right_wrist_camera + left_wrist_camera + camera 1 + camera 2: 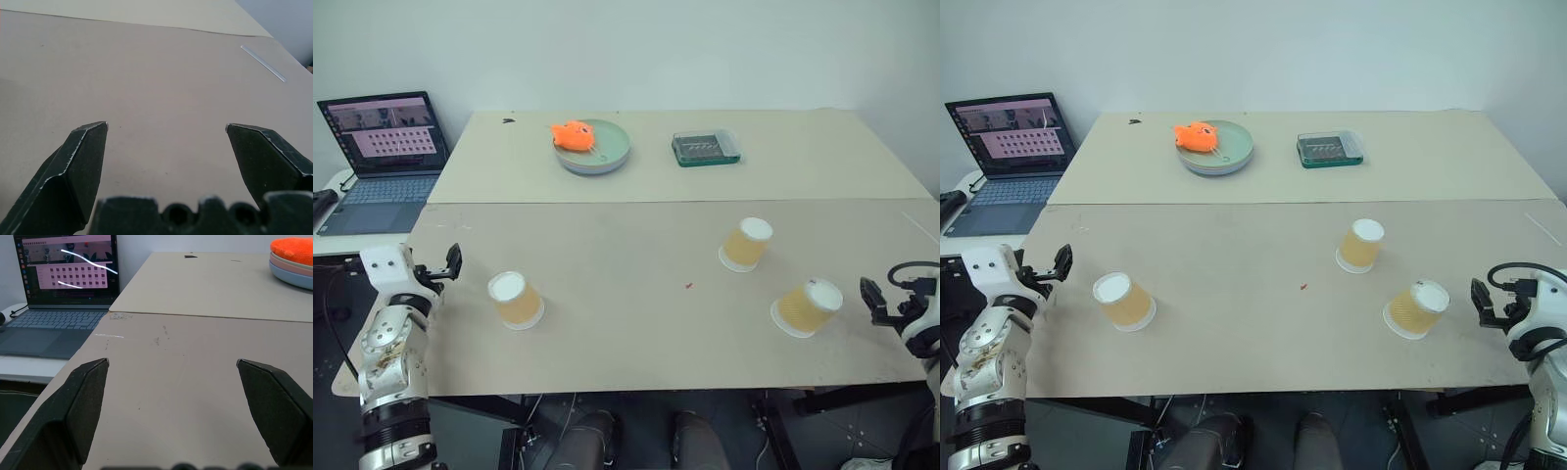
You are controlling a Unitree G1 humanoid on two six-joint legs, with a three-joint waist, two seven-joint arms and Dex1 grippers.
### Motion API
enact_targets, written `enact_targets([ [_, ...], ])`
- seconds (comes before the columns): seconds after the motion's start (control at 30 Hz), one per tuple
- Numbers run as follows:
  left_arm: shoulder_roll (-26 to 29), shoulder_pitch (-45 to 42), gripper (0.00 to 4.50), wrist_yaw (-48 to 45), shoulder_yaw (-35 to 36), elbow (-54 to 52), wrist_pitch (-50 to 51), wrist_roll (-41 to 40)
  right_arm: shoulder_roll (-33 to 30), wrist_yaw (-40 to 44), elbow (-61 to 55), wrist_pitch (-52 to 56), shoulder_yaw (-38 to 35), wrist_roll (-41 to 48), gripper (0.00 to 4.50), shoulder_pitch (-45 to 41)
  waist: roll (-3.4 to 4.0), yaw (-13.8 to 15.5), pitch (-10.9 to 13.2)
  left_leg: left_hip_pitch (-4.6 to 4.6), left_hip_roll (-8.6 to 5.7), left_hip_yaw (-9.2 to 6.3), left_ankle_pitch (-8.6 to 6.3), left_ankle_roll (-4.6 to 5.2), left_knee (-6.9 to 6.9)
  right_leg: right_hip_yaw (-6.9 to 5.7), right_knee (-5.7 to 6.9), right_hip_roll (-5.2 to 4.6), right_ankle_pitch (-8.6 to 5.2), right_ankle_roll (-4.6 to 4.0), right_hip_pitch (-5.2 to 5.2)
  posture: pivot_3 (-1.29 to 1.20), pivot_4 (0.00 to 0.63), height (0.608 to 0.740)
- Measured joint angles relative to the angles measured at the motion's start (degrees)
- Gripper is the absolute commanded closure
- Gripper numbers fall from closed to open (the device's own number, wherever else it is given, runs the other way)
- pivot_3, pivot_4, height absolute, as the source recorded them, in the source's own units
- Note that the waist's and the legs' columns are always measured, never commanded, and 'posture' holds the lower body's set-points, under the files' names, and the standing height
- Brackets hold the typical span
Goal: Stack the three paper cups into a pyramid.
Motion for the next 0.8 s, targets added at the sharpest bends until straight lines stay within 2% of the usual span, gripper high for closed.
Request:
enact_targets([
  [0.17, 0.0, -2.3, 0.04, -1.4, -0.4, 1.0, 0.2, -1.1, 0.0, -0.1, 0.0, 0.0, -0.1, 0.4, 0.00, -0.2, -0.01, 0.1, 0.0, 0.00, 0.01, 0.00, 0.00, 0.00, 0.00, -0.03, 0.00, 0.01, 0.01, 0.00, 0.01, 0.00, 0.150, 0.740],
  [0.27, 2.0, -4.4, 0.04, -5.0, -1.0, -1.9, 4.1, -4.5, 0.0, 0.0, 0.0, 0.0, -0.1, 0.9, 0.00, -0.8, -0.04, 0.1, 0.0, -0.06, 0.02, -0.01, 0.00, 0.00, 0.00, -0.03, -0.02, 0.02, 0.02, 0.00, -0.03, 0.00, 0.150, 0.740],
  [0.47, 9.3, -7.3, 0.04, -13.4, -3.7, -19.2, 16.7, -15.6, -0.7, 0.1, 0.1, 0.0, -0.1, 0.9, 0.00, -1.1, 0.09, -0.1, 0.0, -0.10, 0.02, 0.05, -0.05, 0.00, 0.00, 0.05, -0.07, 0.05, 0.03, -0.04, -0.09, 0.00, 0.150, 0.740],
  [0.53, 10.1, -7.4, 0.04, -15.6, -5.2, -23.2, 20.3, -19.1, -1.0, 0.1, 0.2, 0.0, -0.1, 0.9, 0.00, -1.2, 0.12, -0.1, 0.0, -0.09, 0.03, 0.05, -0.05, -0.01, -0.01, 0.06, -0.05, 0.07, 0.03, -0.04, -0.09, 0.00, 0.150, 0.740],
  [0.7, 14.0, -9.3, 0.04, -20.4, -9.8, -37.4, 33.3, -37.0, -2.3, 0.5, 0.8, 0.2, 0.0, 0.9, 0.00, -1.5, 0.15, -0.3, 0.1, -0.06, 0.09, 0.07, -0.05, -0.02, 0.00, 0.10, -0.05, 0.11, 0.05, -0.07, -0.07, 0.00, 0.150, 0.740],
  [0.8, 16.5, -9.0, 0.04, -23.3, -13.9, -44.5, 36.6, -41.4, -4.9, 2.2, 0.8, 0.5, -0.1, 1.1, 0.00, -1.4, 0.48, -0.4, 0.1, 0.03, 0.08, 0.19, -0.05, -0.02, -0.01, 0.21, -0.04, 0.11, 0.05, -0.08, -0.01, 0.00, 0.150, 0.740],
])
